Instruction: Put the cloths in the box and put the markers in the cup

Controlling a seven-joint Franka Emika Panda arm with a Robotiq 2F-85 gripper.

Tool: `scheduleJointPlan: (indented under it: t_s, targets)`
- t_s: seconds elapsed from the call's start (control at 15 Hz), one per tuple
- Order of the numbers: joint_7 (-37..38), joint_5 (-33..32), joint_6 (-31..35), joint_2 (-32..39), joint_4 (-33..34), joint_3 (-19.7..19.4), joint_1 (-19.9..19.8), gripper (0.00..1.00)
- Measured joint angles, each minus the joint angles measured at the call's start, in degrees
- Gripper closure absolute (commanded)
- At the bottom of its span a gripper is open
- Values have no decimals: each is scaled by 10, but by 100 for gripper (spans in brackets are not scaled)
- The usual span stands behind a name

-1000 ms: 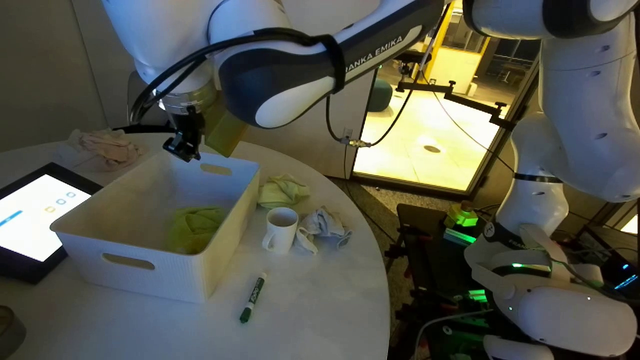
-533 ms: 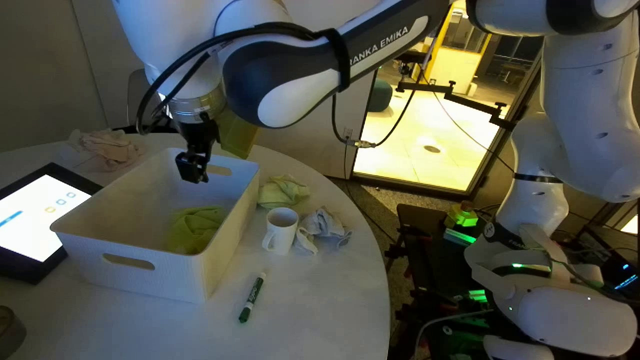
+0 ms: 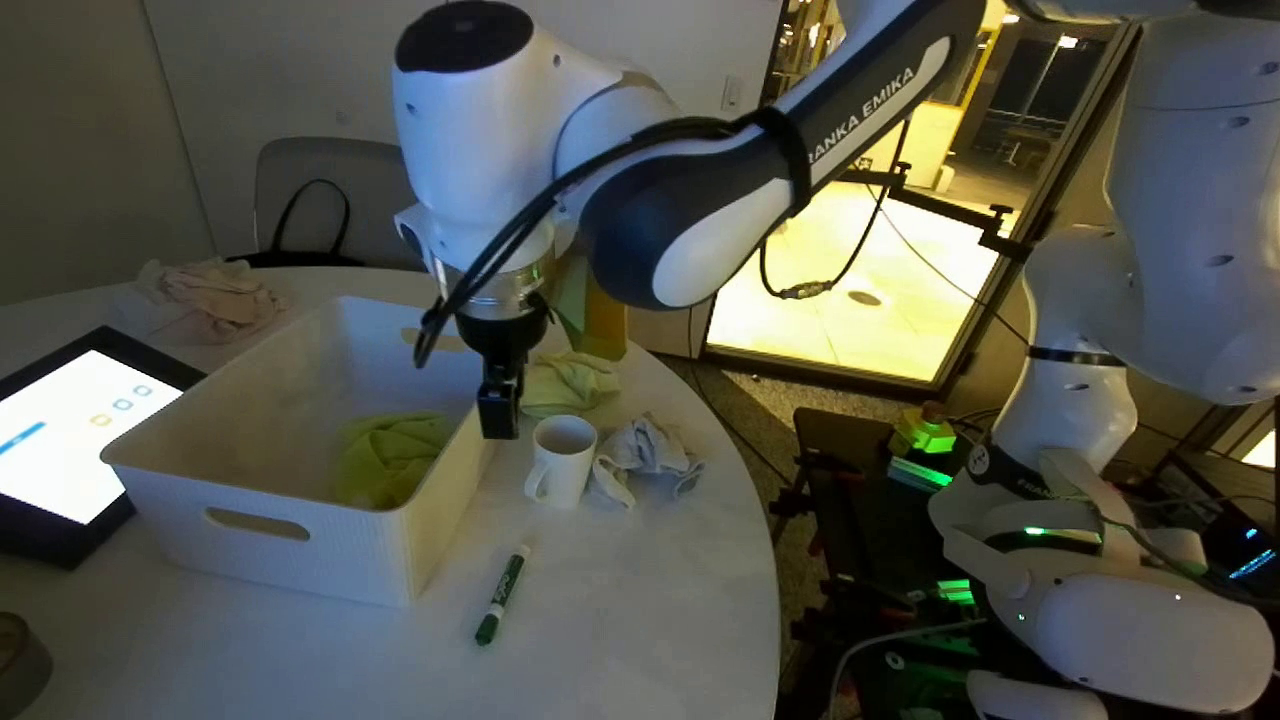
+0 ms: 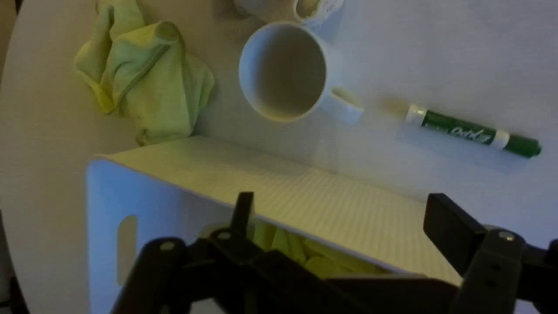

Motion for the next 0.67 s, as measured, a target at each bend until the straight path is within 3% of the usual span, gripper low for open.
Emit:
scheduleJointPlan:
  t_s: [0.33, 0.67]
  targets:
    - [-73, 53, 72, -44, -120, 6, -8, 0]
    - [-193, 59, 110, -44, -172, 21, -9, 0]
